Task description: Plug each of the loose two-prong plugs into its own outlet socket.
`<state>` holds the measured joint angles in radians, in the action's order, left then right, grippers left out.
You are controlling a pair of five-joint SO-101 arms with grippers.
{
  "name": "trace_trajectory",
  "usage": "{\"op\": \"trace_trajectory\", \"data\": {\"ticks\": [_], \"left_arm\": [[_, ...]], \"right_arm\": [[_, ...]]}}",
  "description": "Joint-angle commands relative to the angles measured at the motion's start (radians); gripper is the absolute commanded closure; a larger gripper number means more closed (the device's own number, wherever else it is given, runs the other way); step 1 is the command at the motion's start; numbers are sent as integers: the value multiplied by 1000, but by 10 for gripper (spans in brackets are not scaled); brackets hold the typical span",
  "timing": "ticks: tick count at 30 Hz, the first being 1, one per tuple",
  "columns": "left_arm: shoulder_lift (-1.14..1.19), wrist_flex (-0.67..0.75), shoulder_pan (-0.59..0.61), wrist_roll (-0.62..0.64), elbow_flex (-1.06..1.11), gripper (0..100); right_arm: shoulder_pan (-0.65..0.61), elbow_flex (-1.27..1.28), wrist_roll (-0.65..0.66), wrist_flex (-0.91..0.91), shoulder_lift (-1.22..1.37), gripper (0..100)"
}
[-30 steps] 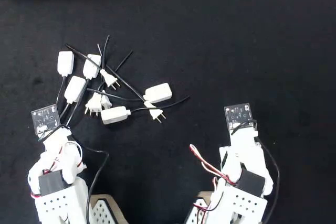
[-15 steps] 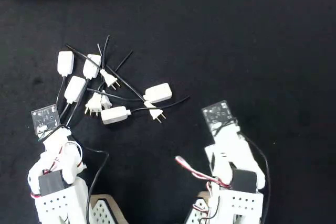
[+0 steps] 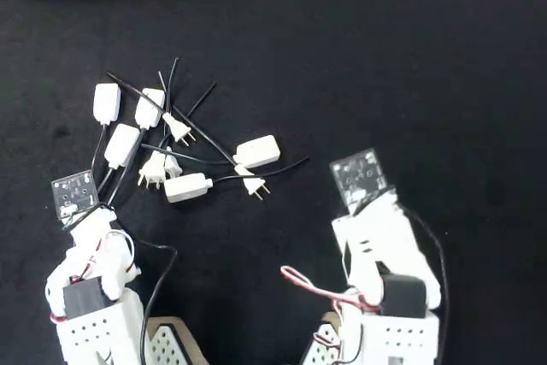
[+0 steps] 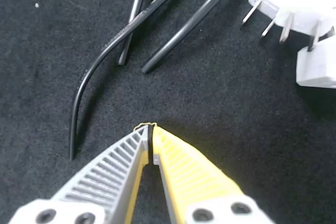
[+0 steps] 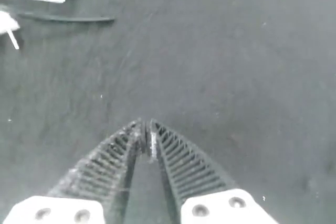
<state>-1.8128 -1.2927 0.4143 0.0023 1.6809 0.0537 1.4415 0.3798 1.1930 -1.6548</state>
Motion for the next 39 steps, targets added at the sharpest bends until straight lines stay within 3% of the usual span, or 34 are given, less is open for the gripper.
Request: {"op": "trace_trajectory", "data": {"ticks": [1, 5, 10, 15, 17, 24, 29, 34, 39], "left_arm": [[-9, 18, -12, 9, 18, 970], [-9, 84, -10, 9, 12, 970], [-11, 308, -31, -3, 8, 967], [-9, 523, -170, -192, 5, 967], [-8, 526, -231, -232, -36, 967], [44, 371, -418, -186, -263, 942], [341, 376, -489, -184, -415, 909], [795, 417, -576, -184, -611, 906], [1223, 425, -588, -192, -780, 905]], "right_arm": [[-68, -151, -54, -83, 219, 985], [-193, -294, -129, -152, 516, 985], [-213, -450, -196, -247, 828, 985], [-184, -406, -265, -411, 1030, 985], [-150, -363, -269, -482, 1070, 985], [-92, -332, -270, -539, 1043, 985], [-55, -331, -270, -539, 1026, 985], [-57, -331, -270, -540, 1026, 985], [-55, -331, -270, -540, 1026, 985]]}}
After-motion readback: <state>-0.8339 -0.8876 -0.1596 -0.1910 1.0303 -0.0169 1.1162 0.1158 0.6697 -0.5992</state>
